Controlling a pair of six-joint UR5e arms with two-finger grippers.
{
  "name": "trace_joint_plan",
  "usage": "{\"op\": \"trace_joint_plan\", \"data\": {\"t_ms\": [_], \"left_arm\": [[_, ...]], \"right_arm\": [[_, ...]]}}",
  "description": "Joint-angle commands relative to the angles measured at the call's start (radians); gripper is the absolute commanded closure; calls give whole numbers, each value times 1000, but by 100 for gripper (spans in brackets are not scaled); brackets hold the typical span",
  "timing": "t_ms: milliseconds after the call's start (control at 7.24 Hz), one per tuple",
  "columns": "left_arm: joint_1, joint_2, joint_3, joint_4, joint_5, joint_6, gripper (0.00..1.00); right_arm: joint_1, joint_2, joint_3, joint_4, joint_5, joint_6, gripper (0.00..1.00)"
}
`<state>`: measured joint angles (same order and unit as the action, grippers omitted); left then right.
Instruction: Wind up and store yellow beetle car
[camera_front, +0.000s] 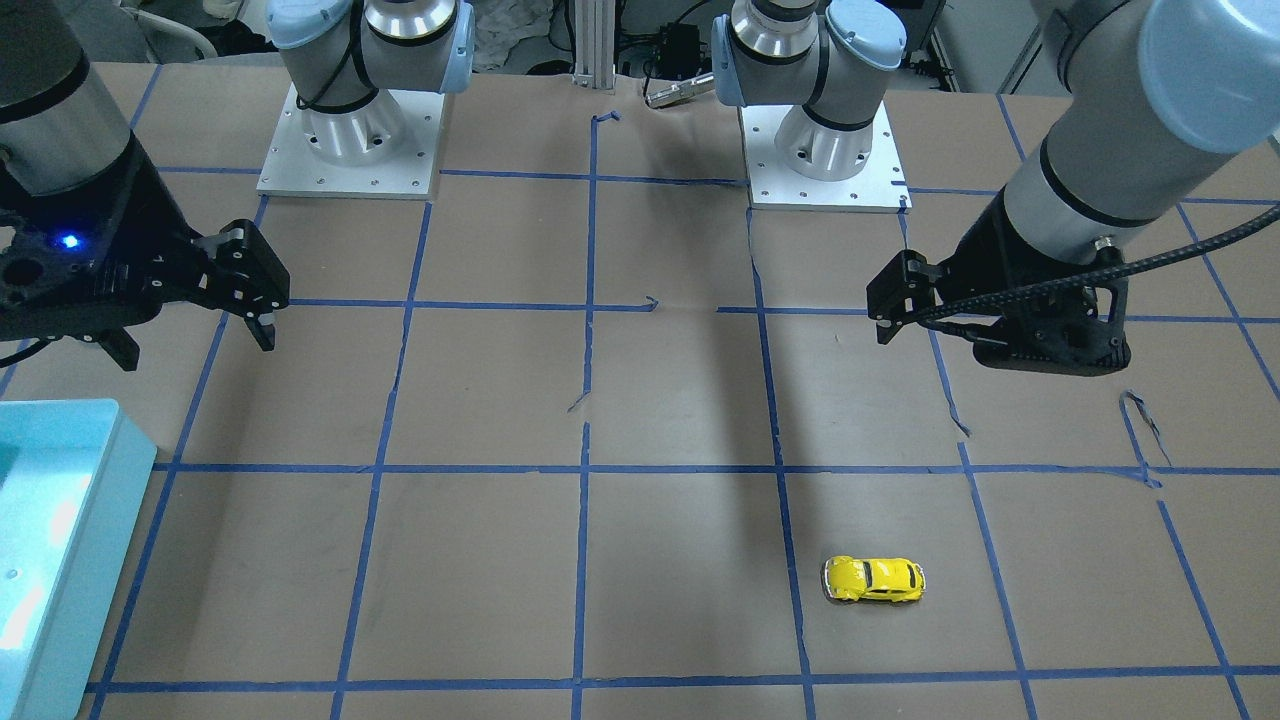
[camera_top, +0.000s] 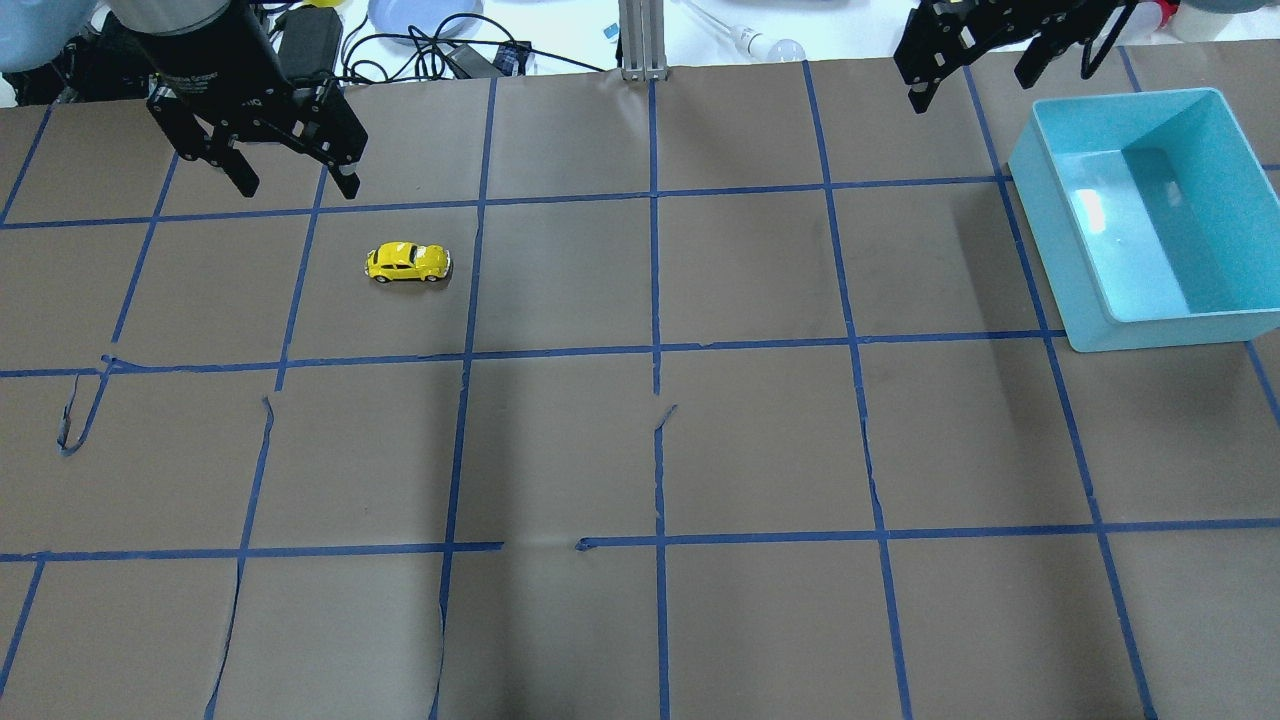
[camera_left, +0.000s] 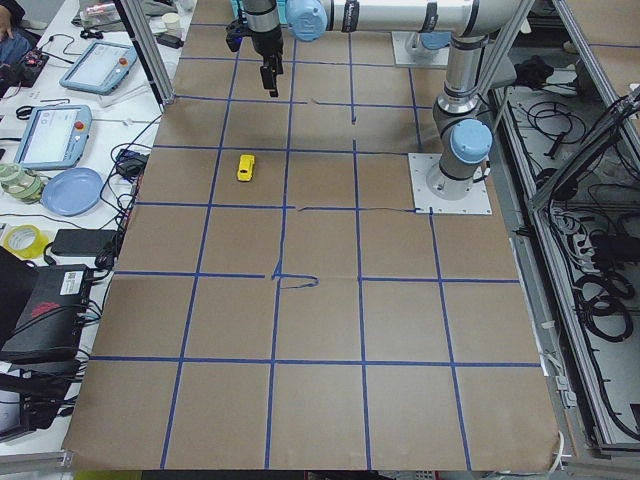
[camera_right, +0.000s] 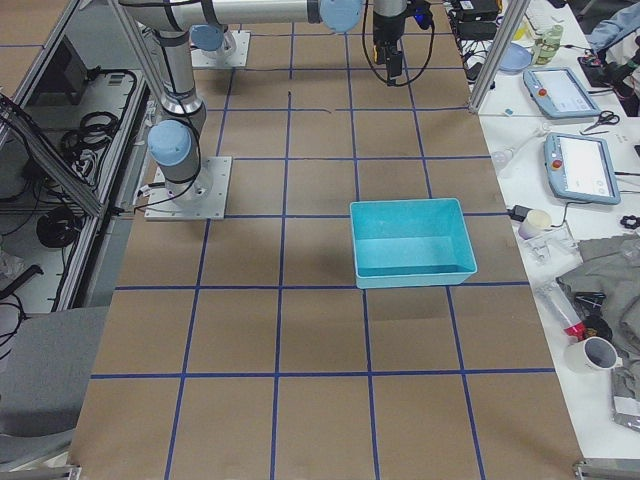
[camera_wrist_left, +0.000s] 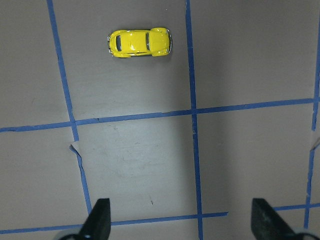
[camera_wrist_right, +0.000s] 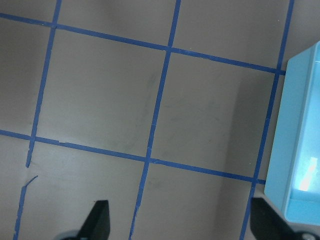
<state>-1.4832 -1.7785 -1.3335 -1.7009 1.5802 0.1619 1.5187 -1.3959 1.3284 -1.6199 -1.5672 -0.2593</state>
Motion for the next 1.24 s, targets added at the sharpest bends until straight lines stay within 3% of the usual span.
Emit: {"op": "trace_joint_plan", "data": {"t_ms": [0,691,1105], "left_arm": [[3,1,0,16,1,-1,0],[0,-5,-3,26,-5,-8,0],[3,-48,-3,165,-2,-414,0]], "right_arm": [[0,0,0,0,1,0,0],[-2,-3,0,2,-1,0,0],[-2,-3,0,2,1,0,0]]}}
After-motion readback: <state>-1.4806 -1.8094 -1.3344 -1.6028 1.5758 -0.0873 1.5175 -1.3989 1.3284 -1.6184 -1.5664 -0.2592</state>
